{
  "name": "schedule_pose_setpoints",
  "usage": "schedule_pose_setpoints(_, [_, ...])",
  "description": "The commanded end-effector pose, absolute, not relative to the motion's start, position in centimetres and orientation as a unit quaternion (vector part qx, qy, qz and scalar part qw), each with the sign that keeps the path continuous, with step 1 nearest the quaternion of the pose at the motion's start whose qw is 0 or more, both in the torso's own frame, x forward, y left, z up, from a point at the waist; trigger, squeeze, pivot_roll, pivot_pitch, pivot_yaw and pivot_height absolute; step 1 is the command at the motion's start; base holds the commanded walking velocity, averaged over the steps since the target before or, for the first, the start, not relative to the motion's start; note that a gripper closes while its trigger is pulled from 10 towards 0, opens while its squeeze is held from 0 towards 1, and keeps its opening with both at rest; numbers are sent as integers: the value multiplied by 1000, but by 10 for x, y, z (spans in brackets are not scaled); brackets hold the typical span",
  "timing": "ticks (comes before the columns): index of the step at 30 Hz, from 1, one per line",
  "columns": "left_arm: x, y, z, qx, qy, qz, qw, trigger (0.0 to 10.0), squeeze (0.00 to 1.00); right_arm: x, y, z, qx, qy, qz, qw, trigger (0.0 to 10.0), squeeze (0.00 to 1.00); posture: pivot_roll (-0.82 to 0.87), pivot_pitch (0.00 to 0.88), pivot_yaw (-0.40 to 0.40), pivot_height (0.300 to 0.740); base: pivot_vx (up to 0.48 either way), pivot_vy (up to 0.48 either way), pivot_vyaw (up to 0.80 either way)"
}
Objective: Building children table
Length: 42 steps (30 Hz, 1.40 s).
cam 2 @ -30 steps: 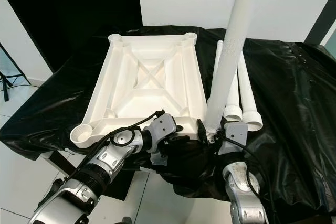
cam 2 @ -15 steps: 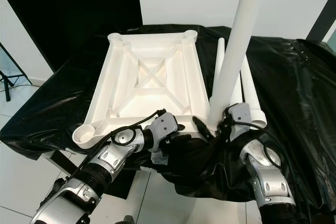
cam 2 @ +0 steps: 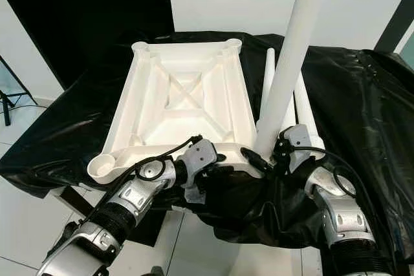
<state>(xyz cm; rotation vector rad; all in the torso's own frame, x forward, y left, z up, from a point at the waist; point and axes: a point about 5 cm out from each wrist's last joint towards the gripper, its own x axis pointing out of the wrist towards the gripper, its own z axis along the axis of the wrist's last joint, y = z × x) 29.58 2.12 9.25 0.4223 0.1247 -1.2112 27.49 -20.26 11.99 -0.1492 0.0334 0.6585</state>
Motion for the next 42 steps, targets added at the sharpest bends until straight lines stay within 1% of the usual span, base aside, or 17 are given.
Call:
schedule_pose_setpoints(1, [280, 29, 63, 195, 135, -599, 765, 0, 0, 269, -204, 107, -49, 43, 322, 945, 0, 0, 184, 0, 7, 740, 0, 0, 0])
schedule_pose_setpoints(3, [281, 29, 63, 202, 134, -596, 765, 0, 0, 264, -198, 101, -38, 47, 326, 943, 0, 0, 182, 0, 10, 740, 0, 0, 0])
schedule_pose_setpoints(4, [283, 30, 63, 206, 134, -590, 769, 1882, 0, 261, -196, 98, -31, 50, 327, 943, 0, 0, 183, 0, 11, 740, 0, 0, 0])
schedule_pose_setpoints(5, [283, 30, 63, 206, 134, -590, 769, 1882, 0, 261, -196, 98, -31, 50, 327, 943, 0, 0, 183, 0, 11, 740, 0, 0, 0])
schedule_pose_setpoints(6, [285, 30, 63, 210, 133, -584, 773, 4824, 0, 259, -192, 95, -24, 53, 328, 943, 0, 0, 183, 0, 11, 740, 0, 0, 0])
schedule_pose_setpoints(7, [285, 30, 63, 210, 133, -584, 773, 4824, 0, 259, -192, 95, -24, 53, 328, 943, 0, 0, 183, 0, 11, 740, 0, 0, 0])
schedule_pose_setpoints(8, [287, 30, 64, 211, 133, -579, 776, 10000, 0, 256, -188, 92, -15, 54, 327, 943, 0, 0, 185, 0, 11, 740, 0, 0, 0])
schedule_pose_setpoints(13, [288, 31, 65, 211, 132, -576, 779, 10000, 0, 253, -179, 92, -2, 0, 248, 969, 0, 0, 185, 0, 11, 740, 0, 0, 0])
schedule_pose_setpoints(16, [287, 30, 65, 210, 132, -577, 778, 10000, 0, 242, -178, 86, -11, -33, 122, 992, 0, 0, 183, 0, 12, 740, 0, 0, 0])
schedule_pose_setpoints(25, [287, 28, 65, 208, 131, -578, 778, 10000, 0, 241, -173, 85, 2, -33, 48, 998, 0, 0, 187, 0, 8, 740, 0, 0, 0])
schedule_pose_setpoints(30, [287, 28, 65, 207, 132, -578, 778, 10000, 0, 242, -174, 85, 2, -29, 42, 999, 0, 0, 187, 0, 7, 740, 0, 0, 0])
schedule_pose_setpoints(31, [286, 28, 65, 206, 132, -578, 779, 10000, 0, 243, -173, 84, 3, -24, 52, 998, 8314, 0, 186, 0, 6, 740, 0, 0, 0])
schedule_pose_setpoints(32, [286, 28, 65, 206, 132, -578, 779, 10000, 0, 243, -173, 84, 3, -24, 52, 998, 8314, 0, 186, 0, 6, 740, 0, 0, 0])
schedule_pose_setpoints(33, [286, 29, 64, 205, 134, -577, 779, 10000, 0, 244, -173, 88, 3, -33, 69, 997, 10000, 1000, 184, 0, 5, 740, 0, 0, 0])
schedule_pose_setpoints(38, [285, 28, 63, 203, 135, -577, 779, 10000, 0, 250, -174, 102, -10, -59, 131, 990, 10000, 1000, 179, 0, 4, 740, 0, 0, 0])
schedule_pose_setpoints(39, [285, 28, 63, 203, 135, -578, 779, 10000, 0, 252, -174, 105, -18, -61, 148, 987, 10000, 0, 178, 0, 2, 740, 0, 0, 0])
schedule_pose_setpoints(42, [285, 27, 63, 202, 134, -578, 780, 10000, 0, 253, -176, 113, -30, -65, 201, 977, 10000, 0, 177, 0, 0, 740, 0, 0, 0])
